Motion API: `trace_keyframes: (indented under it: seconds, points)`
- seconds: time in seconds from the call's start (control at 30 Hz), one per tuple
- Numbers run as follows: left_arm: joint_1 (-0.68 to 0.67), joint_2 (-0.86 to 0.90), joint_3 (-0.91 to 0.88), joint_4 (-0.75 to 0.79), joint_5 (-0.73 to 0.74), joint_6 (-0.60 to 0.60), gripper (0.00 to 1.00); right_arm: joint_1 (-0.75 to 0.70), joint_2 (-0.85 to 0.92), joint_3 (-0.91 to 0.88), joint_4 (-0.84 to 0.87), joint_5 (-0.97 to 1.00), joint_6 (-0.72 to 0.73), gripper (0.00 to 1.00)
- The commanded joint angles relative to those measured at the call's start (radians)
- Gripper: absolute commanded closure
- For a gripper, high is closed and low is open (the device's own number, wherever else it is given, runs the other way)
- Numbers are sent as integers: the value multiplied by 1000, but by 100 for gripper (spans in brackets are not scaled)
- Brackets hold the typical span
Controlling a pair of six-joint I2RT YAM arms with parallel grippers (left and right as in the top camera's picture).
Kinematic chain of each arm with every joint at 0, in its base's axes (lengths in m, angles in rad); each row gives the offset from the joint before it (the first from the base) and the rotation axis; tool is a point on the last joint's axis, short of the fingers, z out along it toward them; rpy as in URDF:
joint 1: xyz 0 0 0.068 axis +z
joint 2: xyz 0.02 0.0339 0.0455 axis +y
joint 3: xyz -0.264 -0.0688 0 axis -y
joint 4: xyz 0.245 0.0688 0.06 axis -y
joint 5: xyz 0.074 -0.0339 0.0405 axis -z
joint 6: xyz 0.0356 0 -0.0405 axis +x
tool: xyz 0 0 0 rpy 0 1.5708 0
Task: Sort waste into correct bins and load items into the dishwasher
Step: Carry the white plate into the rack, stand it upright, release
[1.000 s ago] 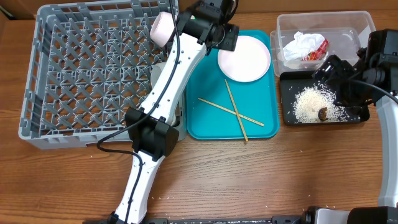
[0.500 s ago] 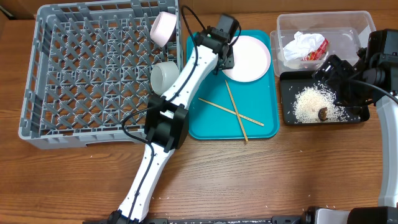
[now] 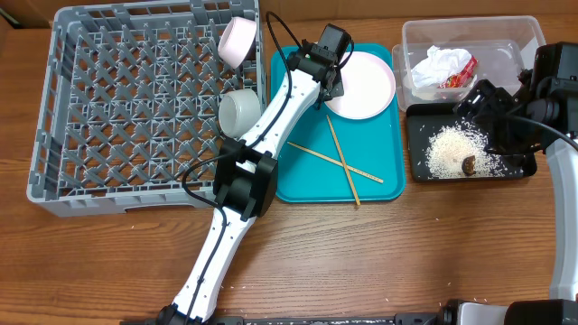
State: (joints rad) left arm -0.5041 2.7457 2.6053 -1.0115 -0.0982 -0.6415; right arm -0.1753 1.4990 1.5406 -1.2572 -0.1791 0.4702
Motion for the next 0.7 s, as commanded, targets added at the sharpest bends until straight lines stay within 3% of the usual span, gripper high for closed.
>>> trace_keyframes:
  seconds: [0.0,0.13,0.33,0.5,0.67]
  points:
    - [-6,31,0,-7,-6,-2,96,-2,-5,15,3,6,-6,0]
    - [-5,-14,17,-28,-14,60,96,-2,-5,15,3,6,-6,0]
    - [-5,-220,44,-53,-148,332,96,-2,-5,15,3,6,-6,0]
    - [-5,-407,44,-57,-420,542,96,-2,-5,15,3,6,-6,0]
    - [8,-508,44,-48,-846,722,96,-2,-5,15,3,6,-6,0]
